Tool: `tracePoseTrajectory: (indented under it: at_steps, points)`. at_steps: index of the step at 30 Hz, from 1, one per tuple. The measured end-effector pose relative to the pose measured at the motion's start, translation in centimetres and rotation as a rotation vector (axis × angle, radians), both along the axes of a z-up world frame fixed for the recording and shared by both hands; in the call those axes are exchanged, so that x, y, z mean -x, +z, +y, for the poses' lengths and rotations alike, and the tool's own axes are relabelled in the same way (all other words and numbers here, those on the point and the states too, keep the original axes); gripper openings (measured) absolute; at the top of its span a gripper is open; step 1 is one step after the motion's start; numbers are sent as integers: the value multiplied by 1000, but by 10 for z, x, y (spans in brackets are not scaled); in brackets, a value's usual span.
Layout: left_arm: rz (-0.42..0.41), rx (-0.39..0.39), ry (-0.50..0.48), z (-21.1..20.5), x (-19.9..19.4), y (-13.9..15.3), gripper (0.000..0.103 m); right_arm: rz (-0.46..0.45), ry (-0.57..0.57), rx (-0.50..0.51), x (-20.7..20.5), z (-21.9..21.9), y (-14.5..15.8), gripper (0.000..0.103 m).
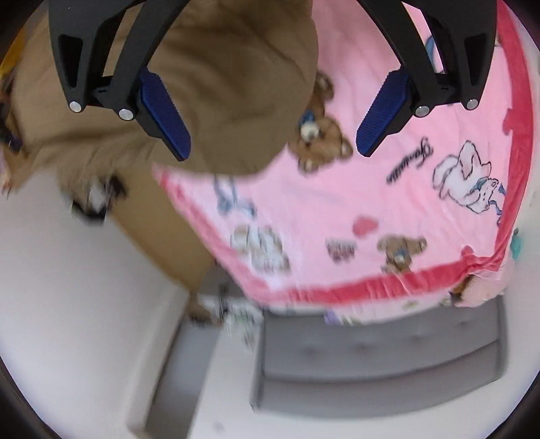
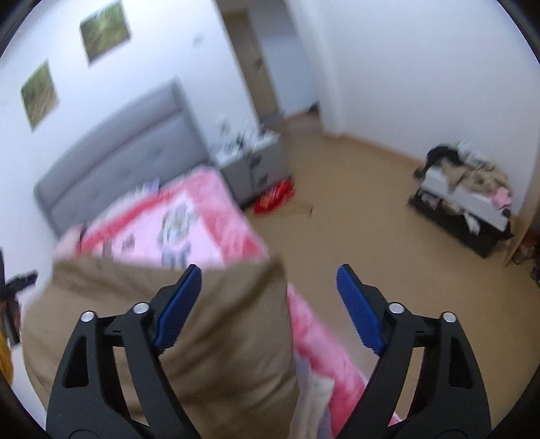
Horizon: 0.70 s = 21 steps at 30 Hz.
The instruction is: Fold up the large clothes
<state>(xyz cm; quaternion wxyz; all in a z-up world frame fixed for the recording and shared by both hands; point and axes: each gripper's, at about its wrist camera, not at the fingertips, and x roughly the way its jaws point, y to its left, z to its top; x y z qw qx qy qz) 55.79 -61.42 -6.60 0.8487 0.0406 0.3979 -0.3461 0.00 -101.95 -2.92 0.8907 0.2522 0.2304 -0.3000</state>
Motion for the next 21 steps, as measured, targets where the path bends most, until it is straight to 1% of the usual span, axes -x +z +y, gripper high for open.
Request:
tracePoseTrajectory:
  at_steps: [1, 2, 3, 4, 5, 6, 7, 8, 9, 10, 11, 12, 13, 14, 16, 17, 18, 19, 20, 21]
  points:
    - [-7, 47, 36, 1, -1, 7, 97, -56, -14, -5, -2, 1, 8, 77]
    - [-11, 65, 75, -2, -2, 11, 97, -98, -6, -16, -10, 1, 14, 76]
    - [1, 46, 120, -12, -4, 9, 97, -84, 20, -36, -27, 1, 14, 74]
    - [36, 14, 135, -24, -4, 3, 97, -39, 66, -83, -48, -1, 6, 71]
    - [98, -38, 113, -41, -5, -11, 97, 24, 79, -108, -63, -2, -1, 58]
    - [128, -88, 101, -52, -4, -21, 97, 96, 80, -123, -79, 0, -12, 55]
    - [135, -162, 90, -64, 1, -33, 97, 162, 89, -141, -92, 2, -26, 55]
    - [117, -240, 65, -78, 8, -45, 97, 185, 87, -146, -97, 3, -33, 55]
    - [103, -284, 56, -85, 12, -52, 97, 206, 80, -144, -100, 5, -40, 54]
    - [89, -313, 52, -90, 15, -59, 97, 234, 60, -139, -101, 5, -50, 54]
    - [90, -325, 62, -91, 15, -65, 97, 252, 44, -136, -99, 3, -54, 61]
    - [102, -311, 73, -87, 13, -69, 97, 273, 3, -131, -94, -1, -59, 68]
    - [117, -290, 91, -83, 10, -71, 97, 259, -48, -136, -83, -6, -62, 70]
    - [125, -280, 107, -78, 7, -73, 97, 222, -74, -156, -71, -8, -64, 72]
    - [136, -255, 142, -63, -1, -75, 98, 205, -87, -178, -59, -14, -70, 74]
    - [147, -238, 152, -57, -5, -75, 98, 220, -74, -161, -56, -13, -71, 74]
    - [155, -214, 169, -47, -8, -73, 98, 232, -62, -111, -54, -9, -66, 74]
    - [150, -192, 169, -42, -9, -71, 98, 237, -60, -68, -52, -7, -61, 74]
    - [136, -178, 170, -36, -9, -68, 98, 236, -56, -4, -48, -2, -51, 74]
    - [112, -167, 176, -28, -9, -62, 98, 234, -54, 39, -44, 3, -42, 74]
